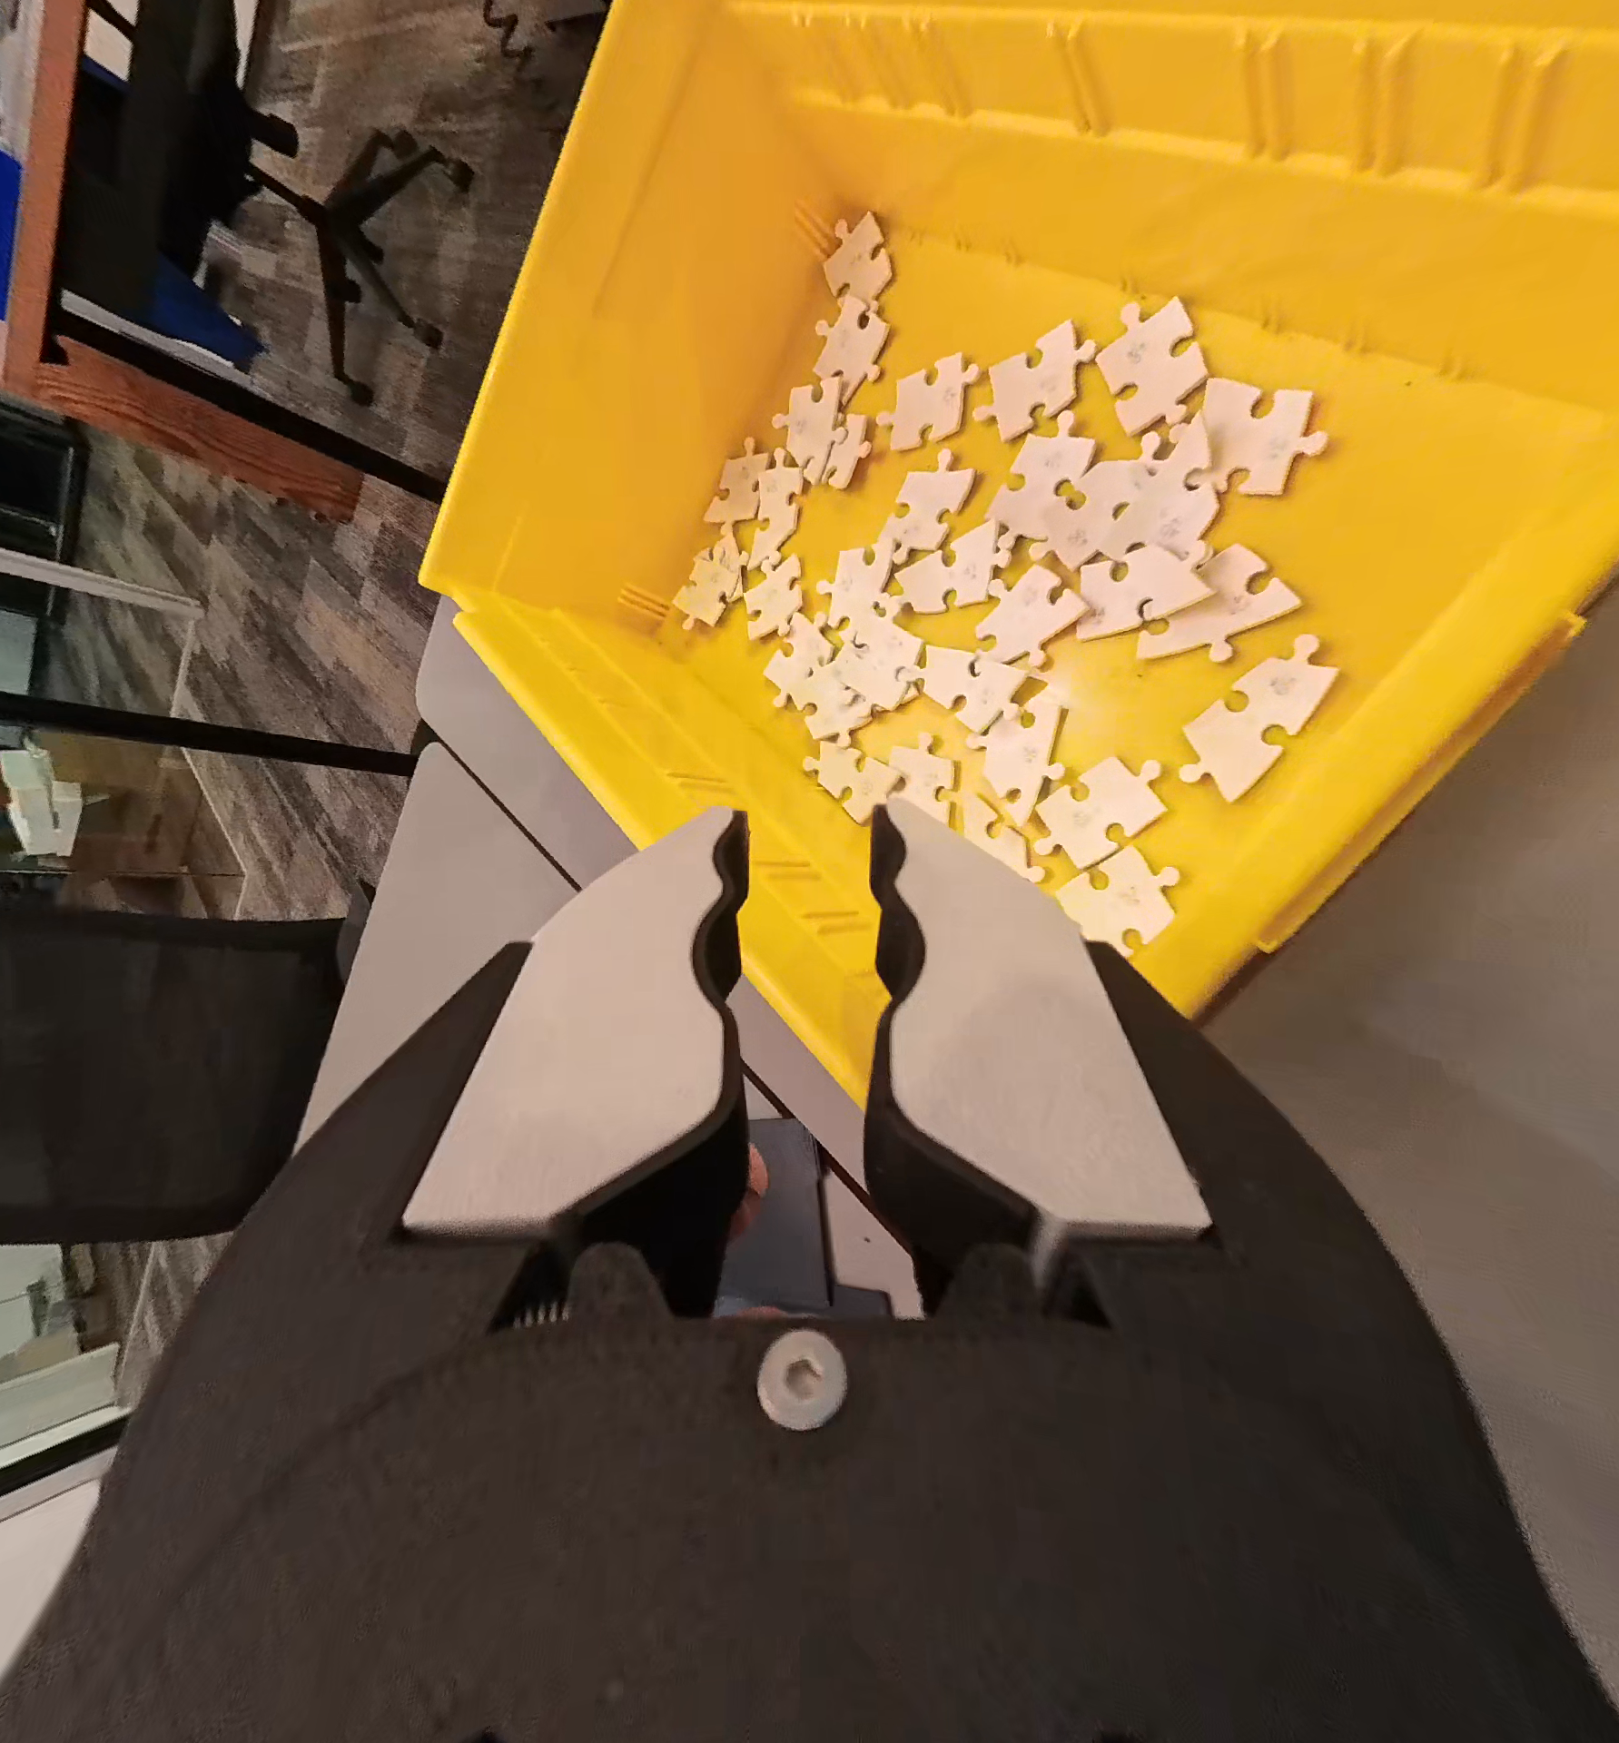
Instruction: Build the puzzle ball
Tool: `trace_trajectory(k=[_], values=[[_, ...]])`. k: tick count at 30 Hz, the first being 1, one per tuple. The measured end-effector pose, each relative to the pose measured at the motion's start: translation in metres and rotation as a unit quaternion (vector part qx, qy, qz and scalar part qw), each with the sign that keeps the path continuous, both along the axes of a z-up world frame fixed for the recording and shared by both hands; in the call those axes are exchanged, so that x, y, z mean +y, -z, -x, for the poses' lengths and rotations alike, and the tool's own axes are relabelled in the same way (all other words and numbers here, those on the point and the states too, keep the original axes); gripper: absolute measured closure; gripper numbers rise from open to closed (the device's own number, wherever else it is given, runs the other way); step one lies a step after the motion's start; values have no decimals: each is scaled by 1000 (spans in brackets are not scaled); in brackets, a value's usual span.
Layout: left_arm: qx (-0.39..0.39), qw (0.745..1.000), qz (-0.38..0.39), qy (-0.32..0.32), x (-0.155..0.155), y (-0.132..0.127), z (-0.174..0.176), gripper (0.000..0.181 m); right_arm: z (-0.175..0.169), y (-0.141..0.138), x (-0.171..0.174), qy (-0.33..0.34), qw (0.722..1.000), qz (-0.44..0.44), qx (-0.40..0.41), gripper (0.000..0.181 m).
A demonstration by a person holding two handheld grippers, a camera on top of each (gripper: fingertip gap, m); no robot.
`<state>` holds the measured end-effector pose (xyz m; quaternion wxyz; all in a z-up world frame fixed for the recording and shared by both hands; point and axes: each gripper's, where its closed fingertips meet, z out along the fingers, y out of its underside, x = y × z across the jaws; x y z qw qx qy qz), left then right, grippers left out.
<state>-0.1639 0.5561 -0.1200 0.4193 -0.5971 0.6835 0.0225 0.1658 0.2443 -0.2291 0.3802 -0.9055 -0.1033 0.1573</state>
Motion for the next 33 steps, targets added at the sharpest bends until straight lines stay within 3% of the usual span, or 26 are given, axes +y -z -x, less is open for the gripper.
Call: trace_trajectory(k=[1, 9, 17, 25, 33], values=[[2, 1000, 2, 2, 2, 2, -1, 157, 0, 0, 0, -1, 1000, 0, -1, 167], [10, 999, 22, 28, 16, 6, -15, 158, 3, 0, -1, -11, 1000, -7, -15, 167], [73, 992, 55, 84, 13, 24, -33, 158, 3, 0, 0, -11, 1000, -8, -14, 167], [135, 976, 108, 134, 16, 36, -61, 159, 2, -1, 0, -7, 1000, -10, -11, 167], [217, 946, 161, 181, 11, 69, -79, 149, 1, -1, 0, -3, 1000, -11, -8, 168]])
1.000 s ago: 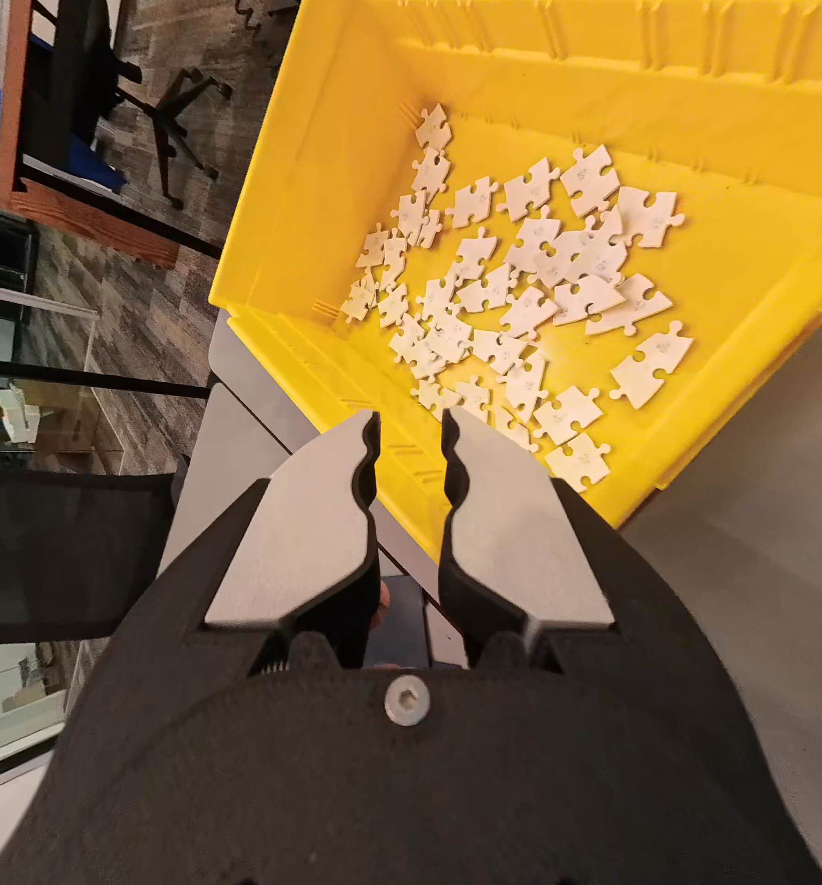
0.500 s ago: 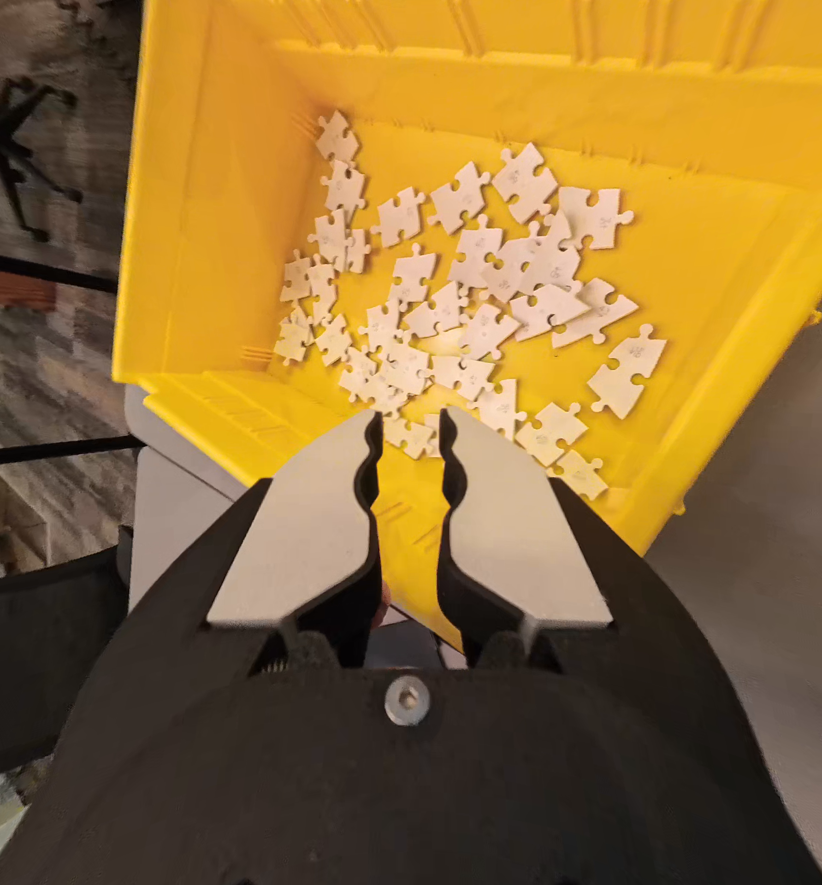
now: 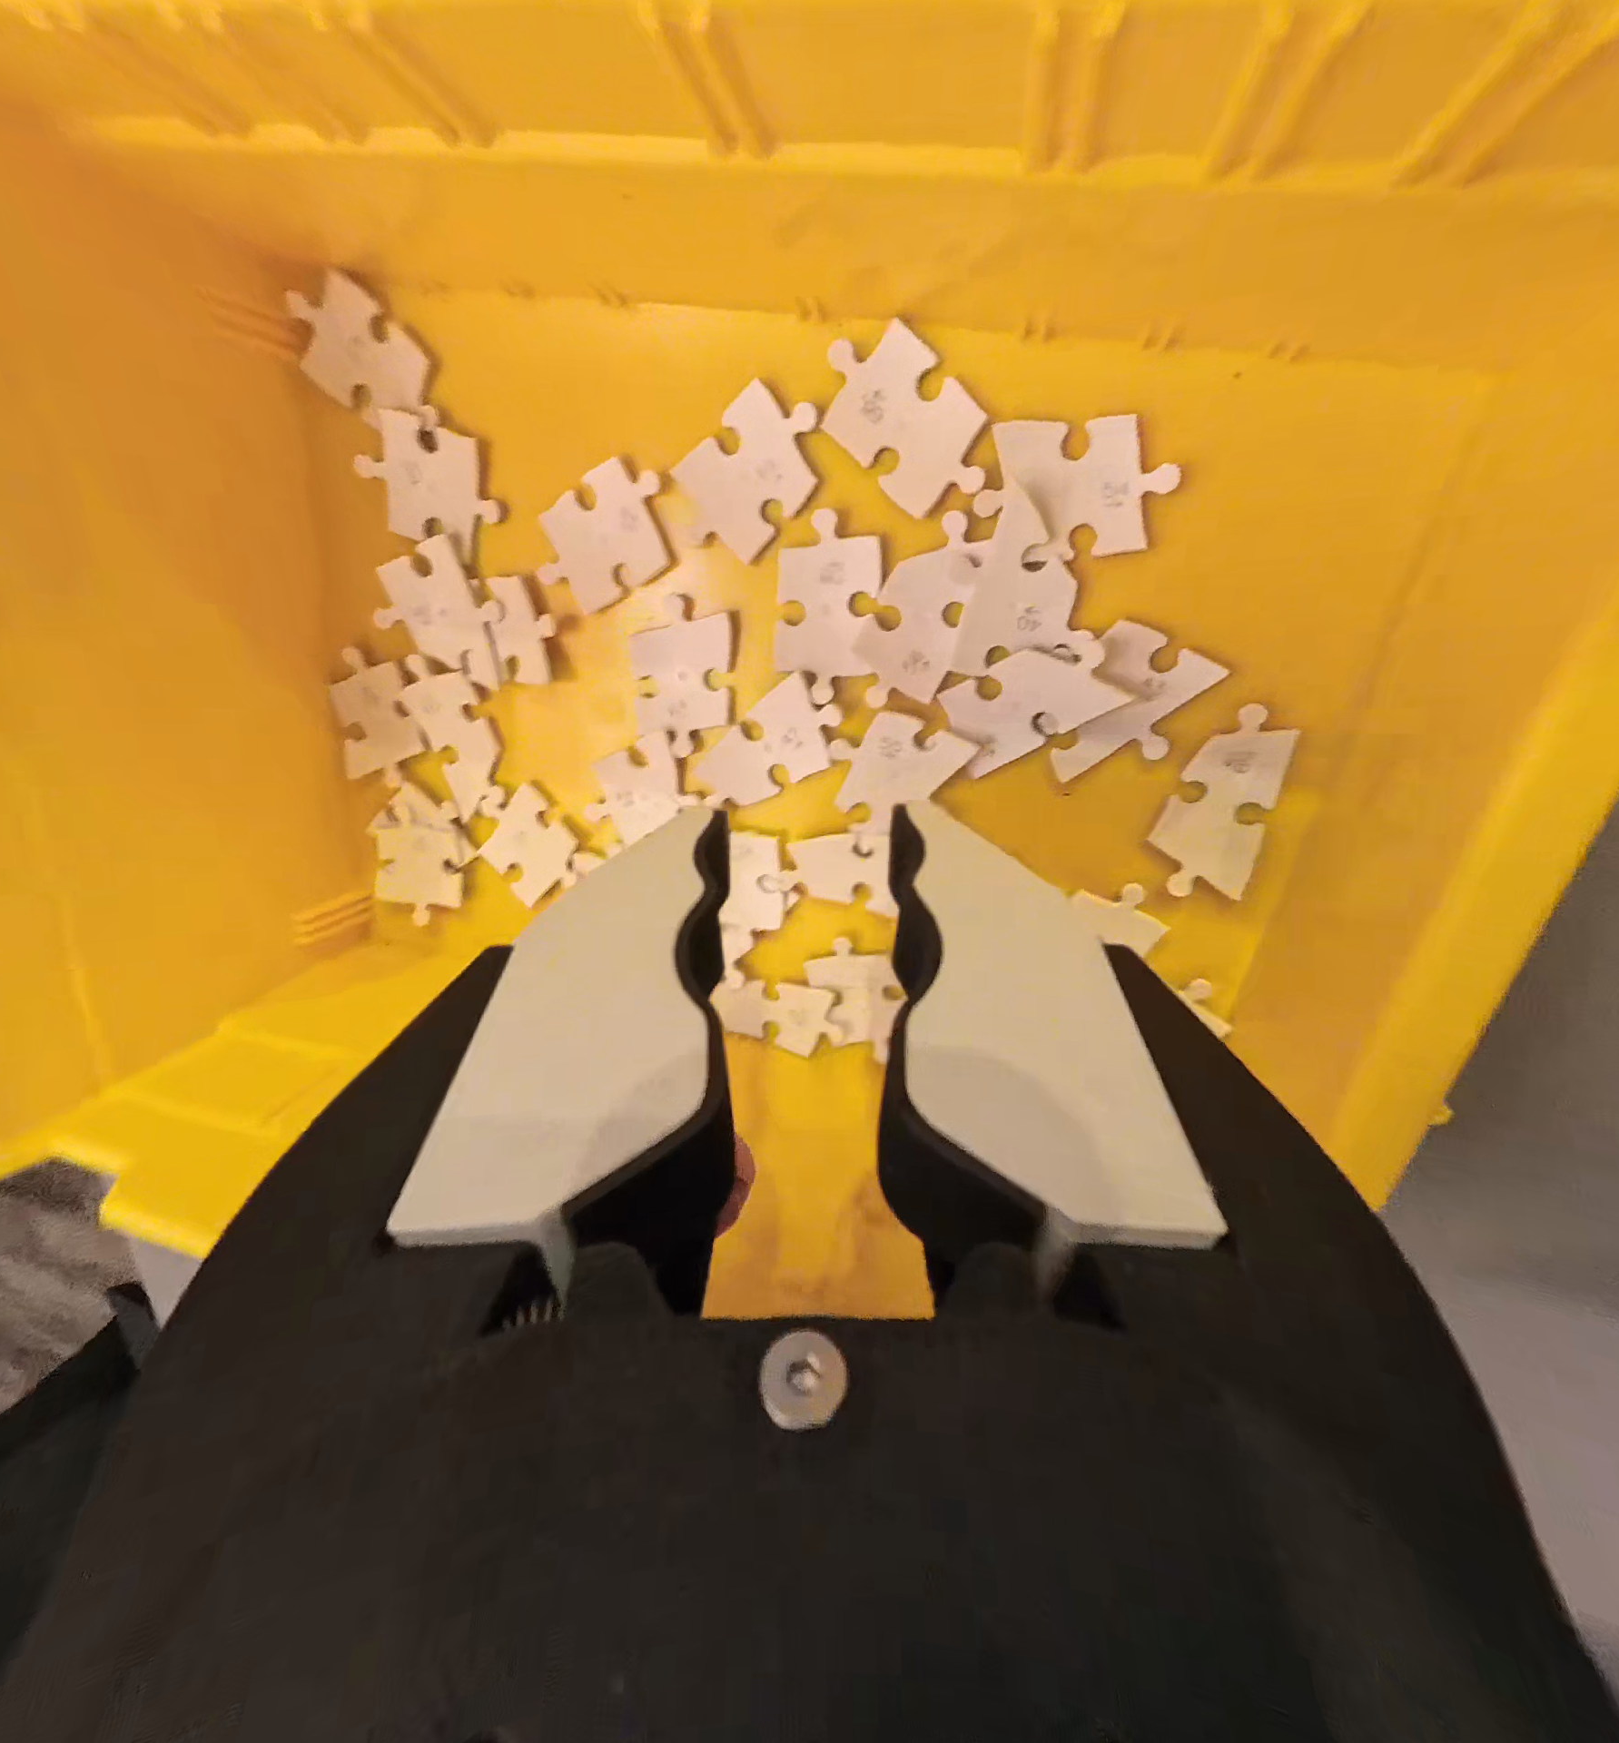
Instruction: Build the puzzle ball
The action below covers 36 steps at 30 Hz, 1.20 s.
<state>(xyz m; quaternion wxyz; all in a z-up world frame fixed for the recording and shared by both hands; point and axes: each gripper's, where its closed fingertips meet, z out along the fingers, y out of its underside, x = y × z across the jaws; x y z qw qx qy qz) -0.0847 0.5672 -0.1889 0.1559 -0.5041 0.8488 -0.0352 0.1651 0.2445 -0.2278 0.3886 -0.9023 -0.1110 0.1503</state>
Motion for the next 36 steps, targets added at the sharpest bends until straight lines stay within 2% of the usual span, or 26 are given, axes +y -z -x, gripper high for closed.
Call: trace_trajectory(k=[4, 10, 13, 15, 21, 28, 36], values=[[36, 999, 23, 29, -17, 17, -3, 140, 0, 0, 0, 1, 1000, 2, 2, 168], [63, 997, 14, 34, -21, 32, -6, 136, -1, 1, 0, 3, 1000, 2, 1, 168], [66, 997, 1, 27, -17, 36, -11, 136, -1, 1, 0, 4, 1000, 2, 1, 167], [56, 998, -34, 0, -1, 36, -18, 140, -1, 0, 0, 4, 1000, 2, 1, 167], [-7, 997, -32, -64, 25, 15, -38, 144, -1, 0, 1, 5, 1000, 1, 4, 168], [-80, 988, -67, -110, 57, -19, -53, 150, -1, 0, 1, 6, 1000, 2, 5, 168], [-120, 979, -85, -144, 81, -47, -49, 147, -1, 1, 1, 6, 1000, 5, 6, 168]])
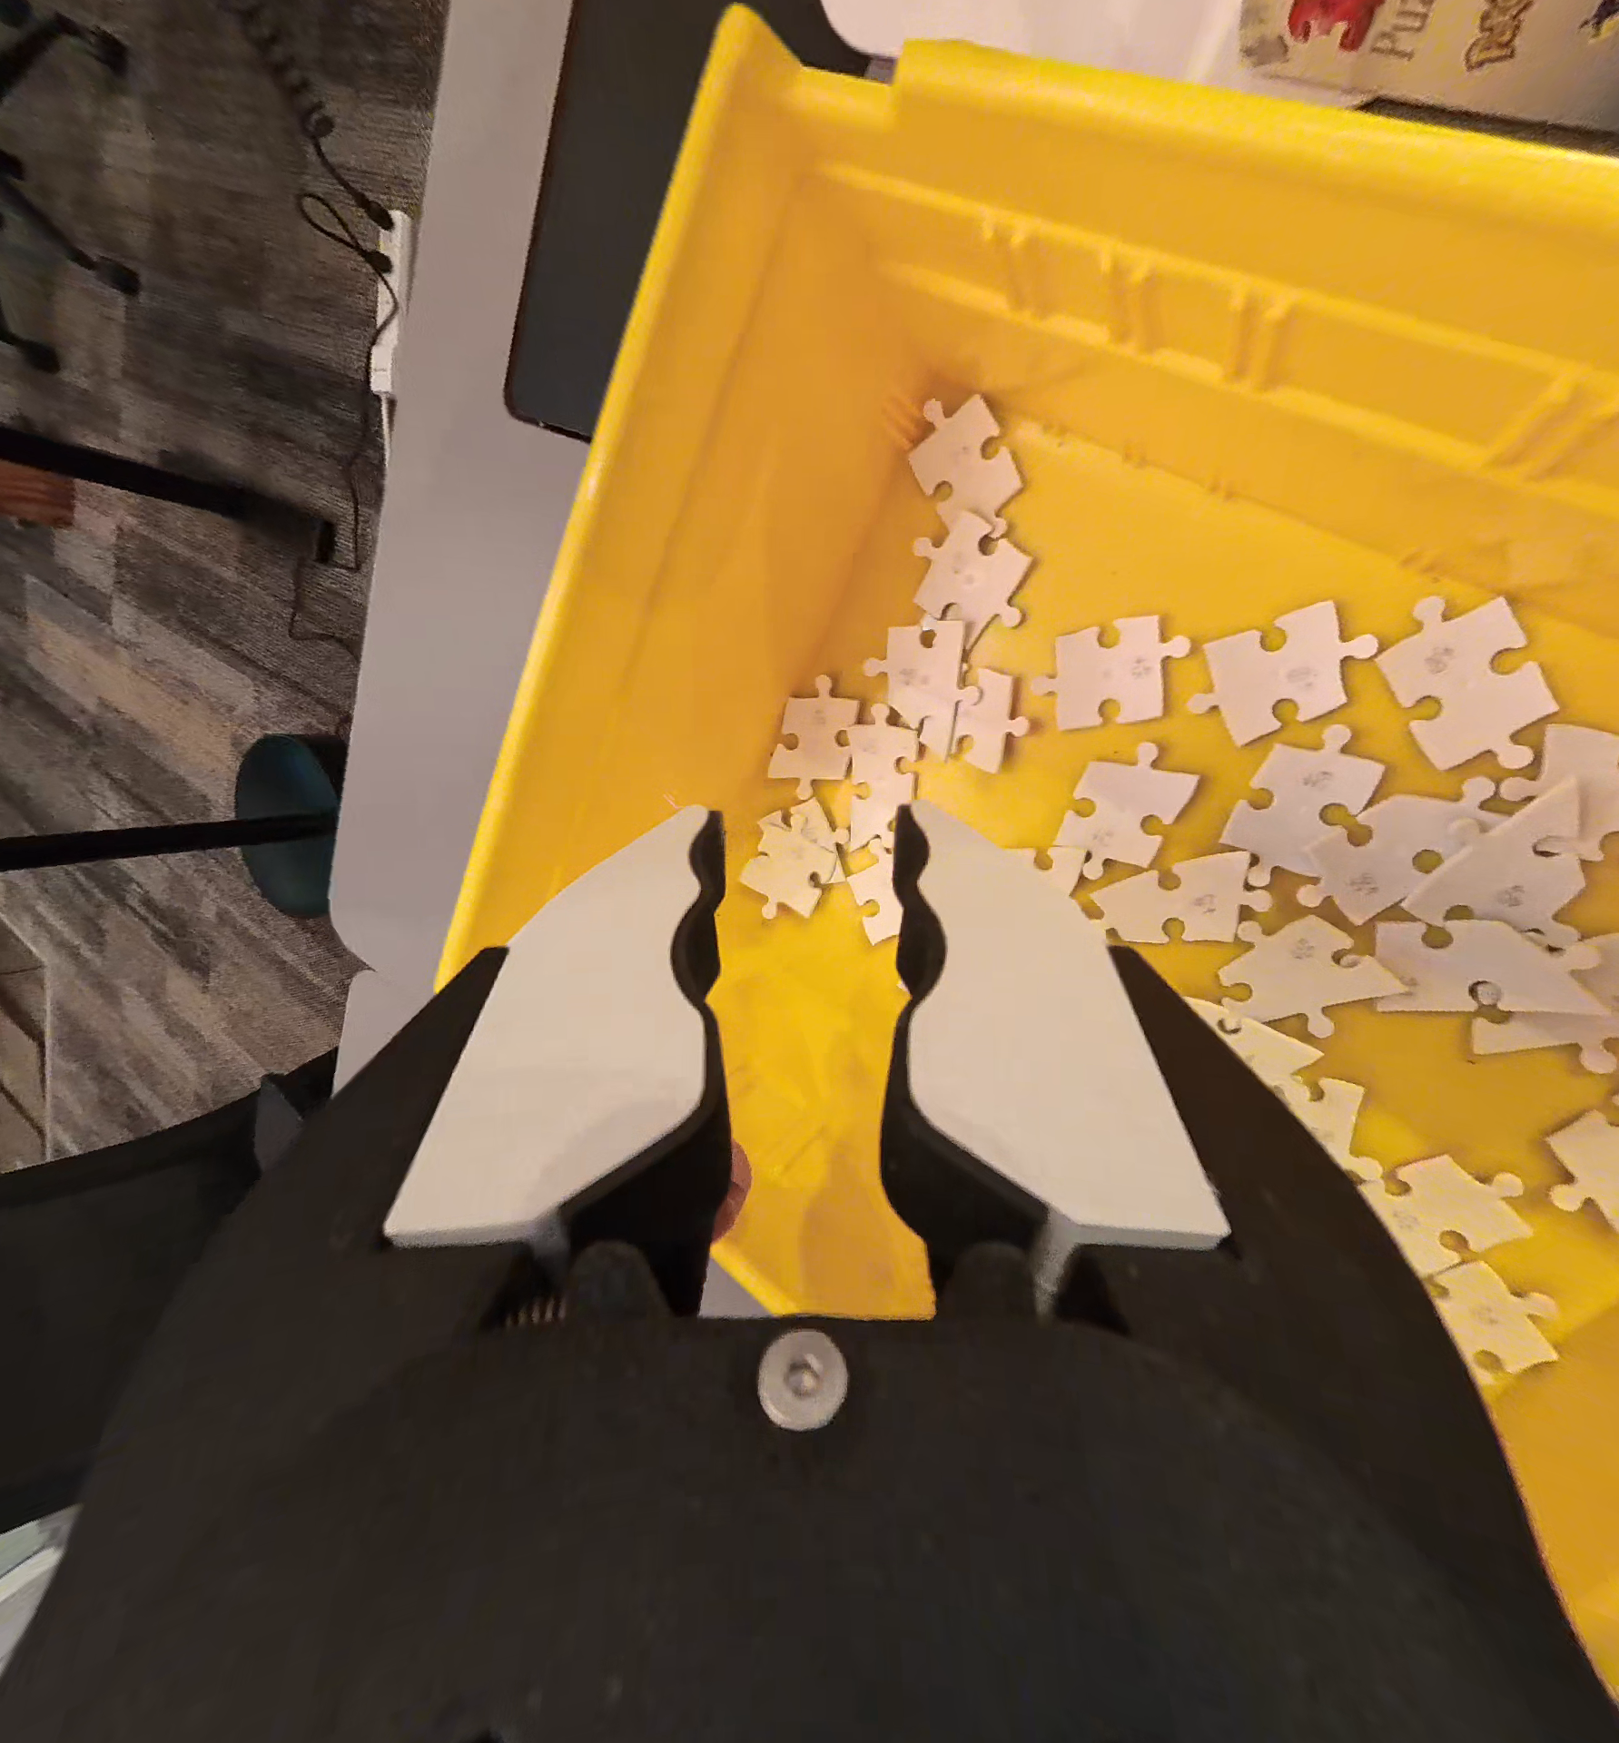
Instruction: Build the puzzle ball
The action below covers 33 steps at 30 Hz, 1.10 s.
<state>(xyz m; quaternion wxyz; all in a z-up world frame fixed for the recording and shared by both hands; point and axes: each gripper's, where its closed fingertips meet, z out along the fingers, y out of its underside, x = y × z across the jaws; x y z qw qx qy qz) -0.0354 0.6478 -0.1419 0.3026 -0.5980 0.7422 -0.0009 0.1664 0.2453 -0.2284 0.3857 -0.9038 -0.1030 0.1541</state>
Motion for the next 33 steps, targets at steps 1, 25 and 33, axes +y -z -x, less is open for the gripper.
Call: trace_trajectory(k=[1, 25, 33], values=[[-6, 1000, 2, 1, 0, -2, 1, 147, 0, 0, 0, 0, 1000, 0, 0, 168], [-21, 999, -18, -22, 12, -15, 30, 149, 0, -1, 0, 0, 1000, -4, 1, 168], [-15, 1000, -16, -20, 11, -10, 30, 148, -1, -4, 0, 4, 1000, -13, 10, 168]])
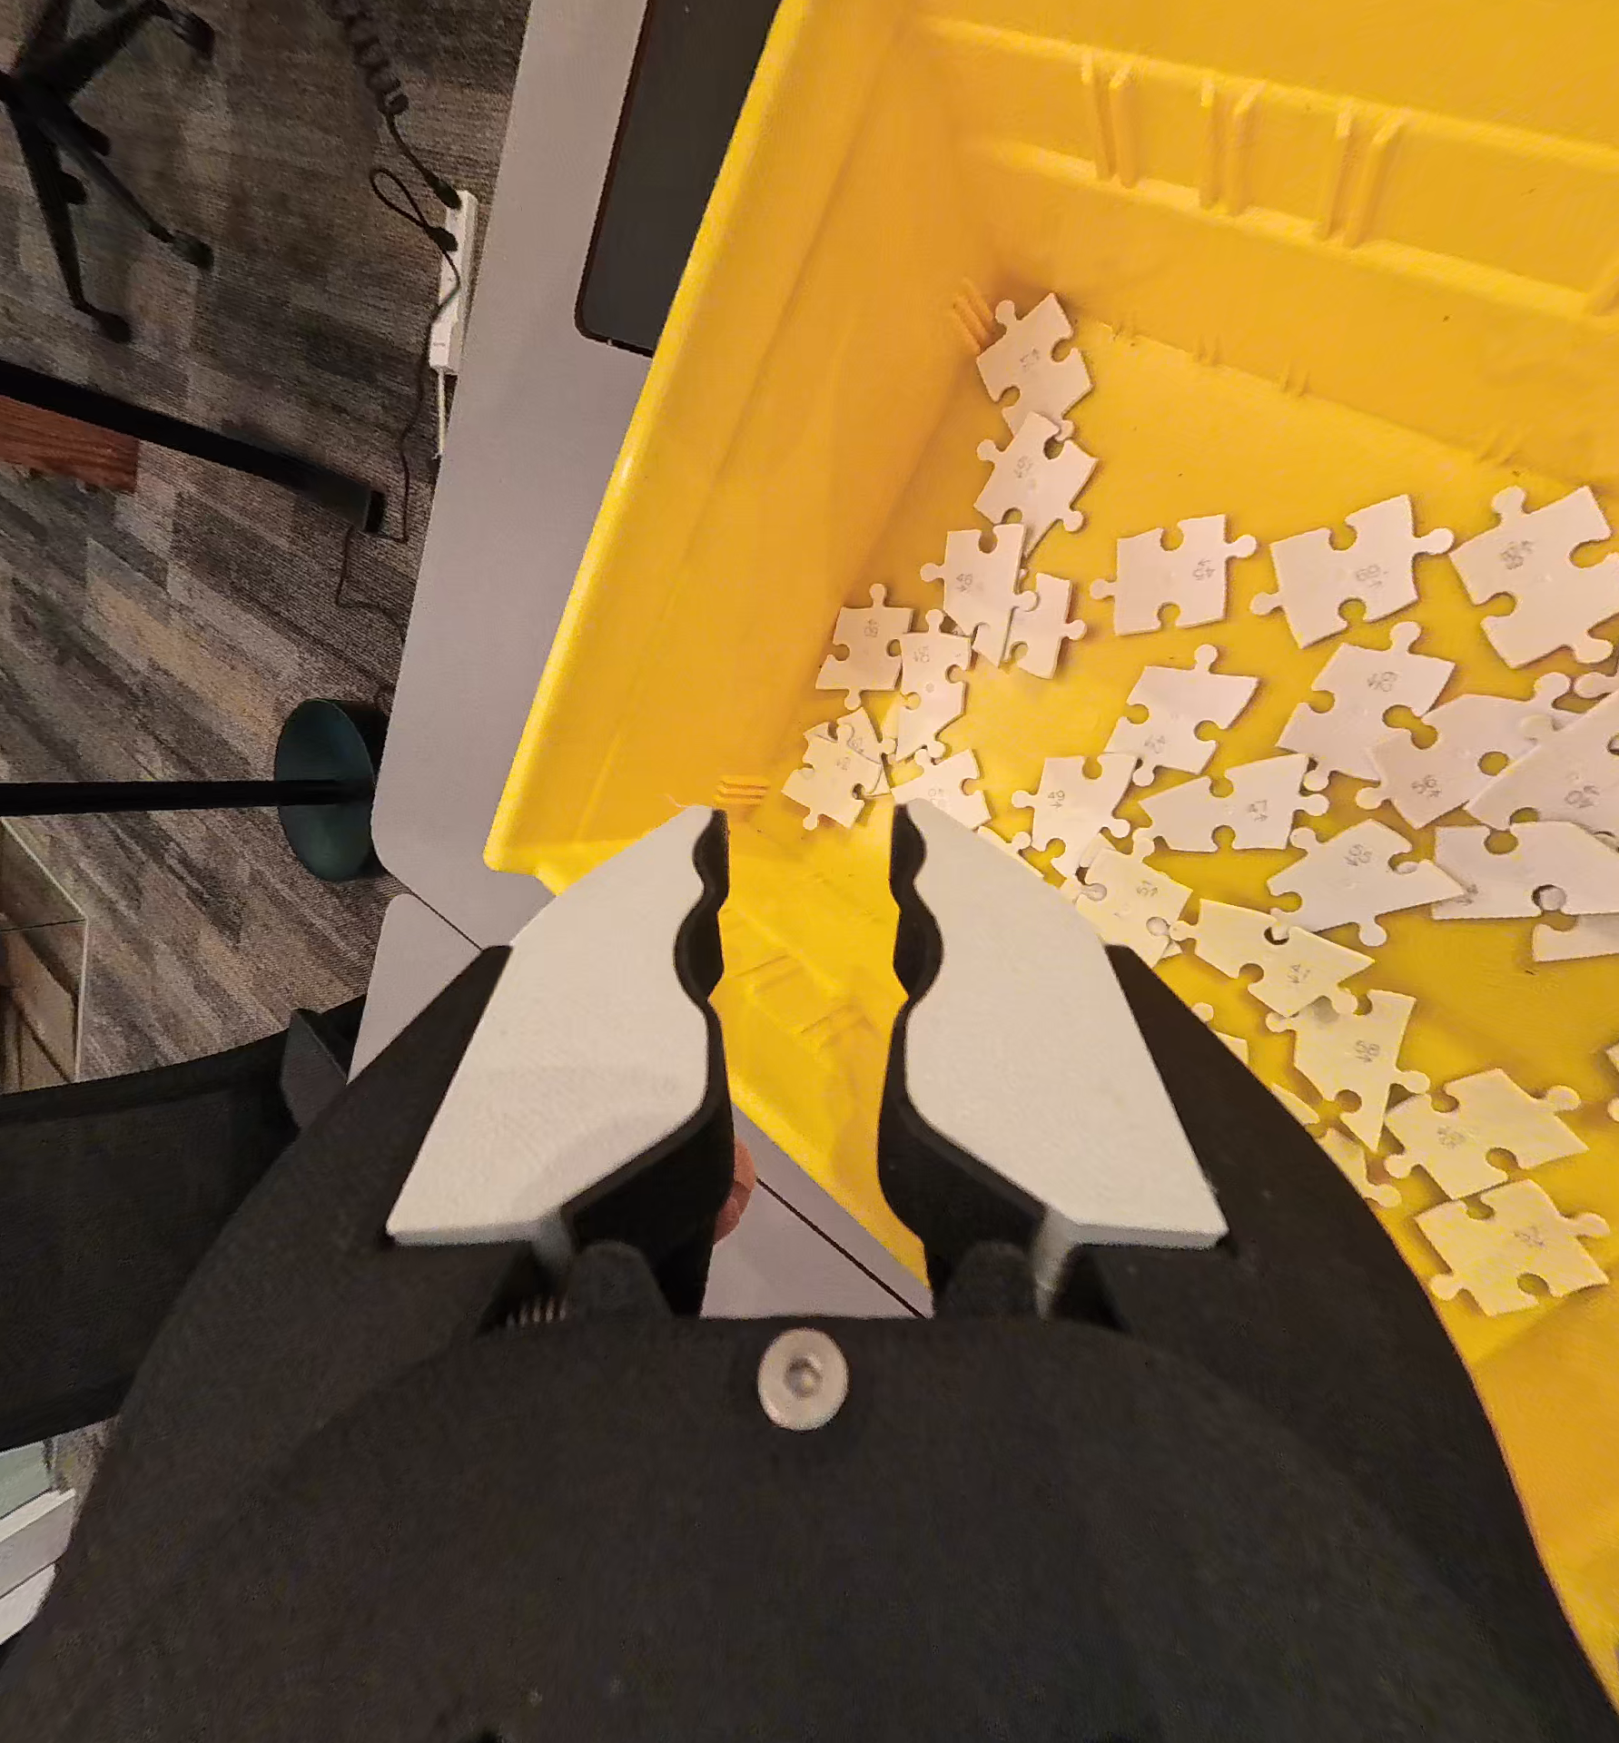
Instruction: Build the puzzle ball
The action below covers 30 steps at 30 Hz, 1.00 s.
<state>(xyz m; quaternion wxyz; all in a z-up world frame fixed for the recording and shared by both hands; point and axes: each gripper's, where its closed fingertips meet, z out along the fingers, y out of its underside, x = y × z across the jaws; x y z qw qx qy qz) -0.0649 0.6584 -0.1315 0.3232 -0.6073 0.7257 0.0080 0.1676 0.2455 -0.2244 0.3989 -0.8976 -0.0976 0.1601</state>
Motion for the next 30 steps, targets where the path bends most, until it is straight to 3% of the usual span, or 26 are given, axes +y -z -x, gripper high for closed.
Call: trace_trajectory(k=[11, 21, 26, 30], values=[[16, 1000, 8, 5, -2, 7, 2, 148, 0, -1, 0, -2, 1000, -3, 0, 169], [233, 967, 51, 89, -22, 78, 15, 134, 0, -2, 0, -2, 1000, -6, 1, 169], [319, 940, 50, 110, -27, 95, 26, 133, 0, -3, 0, -1, 1000, -8, 5, 169], [325, 939, 36, 110, -23, 94, 20, 129, 0, -3, 0, -2, 1000, -10, 8, 169]])
